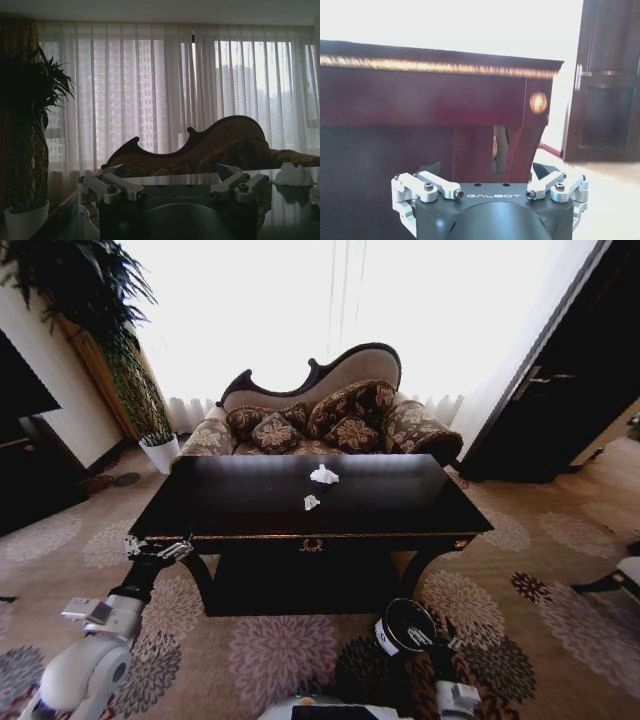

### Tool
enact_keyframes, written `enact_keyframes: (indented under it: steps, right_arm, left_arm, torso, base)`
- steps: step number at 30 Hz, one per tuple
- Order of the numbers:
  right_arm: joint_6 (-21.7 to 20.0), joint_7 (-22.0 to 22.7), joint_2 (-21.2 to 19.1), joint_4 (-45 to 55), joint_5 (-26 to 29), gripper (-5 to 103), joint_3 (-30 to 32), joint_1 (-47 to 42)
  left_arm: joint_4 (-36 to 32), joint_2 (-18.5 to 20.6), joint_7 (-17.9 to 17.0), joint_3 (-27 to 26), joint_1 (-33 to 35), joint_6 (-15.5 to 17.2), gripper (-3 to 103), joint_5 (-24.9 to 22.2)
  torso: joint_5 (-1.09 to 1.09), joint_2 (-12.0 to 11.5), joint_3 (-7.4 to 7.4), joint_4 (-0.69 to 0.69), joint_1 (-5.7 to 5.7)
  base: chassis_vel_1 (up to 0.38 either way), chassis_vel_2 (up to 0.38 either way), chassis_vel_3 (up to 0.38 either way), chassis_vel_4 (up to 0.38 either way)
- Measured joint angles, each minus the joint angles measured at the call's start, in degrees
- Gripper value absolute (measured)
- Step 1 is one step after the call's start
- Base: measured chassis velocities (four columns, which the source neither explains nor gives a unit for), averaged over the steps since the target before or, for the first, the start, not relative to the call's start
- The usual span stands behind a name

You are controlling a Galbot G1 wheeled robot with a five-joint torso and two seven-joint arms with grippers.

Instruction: Move to the front of the table and place the trash on the table into the trash bin.

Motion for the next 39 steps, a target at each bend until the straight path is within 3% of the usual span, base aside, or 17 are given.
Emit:
enact_keyframes:
  steps: [15, 28, 31, 39]
  right_arm:
    - [0.0, -0.7, -2.5, 13.1, 0.5, 100, 4.1, -5.5]
    - [-6.3, -1.5, -7.4, 17.8, 6.0, 100, 7.6, -4.7]
    - [-10.3, -2.0, -10.4, 20.9, 8.4, 100, 7.6, -3.4]
    - [-15.8, -2.3, -18.8, 24.2, 11.6, 100, 7.4, -0.2]
  left_arm:
    - [0.0, 0.0, 0.0, 0.0, 0.0, 0.0, 100, 0.0]
    - [0.0, 0.0, 0.0, 0.0, 0.0, 0.0, 100, 0.0]
    - [0.0, 0.0, 0.0, 0.0, 0.0, 0.0, 100, 0.0]
    - [0.0, 0.0, 0.0, 0.0, 0.0, 0.0, 100, 0.0]
  torso:
    - [0.0, 0.0, 0.01, 0.0, 0.0]
    - [0.01, 0.0, 0.01, 0.0, 0.0]
    - [0.01, 0.0, 0.01, 0.0, 0.0]
    - [0.01, 0.0, 0.01, 0.0, 0.0]
  base:
    - [0.0, 0.0, 0.0, 0.0]
    - [0.0, 0.0, 0.0, 0.0]
    - [0.0, 0.0, 0.0, 0.0]
    - [0.0, 0.0, 0.0, 0.0]
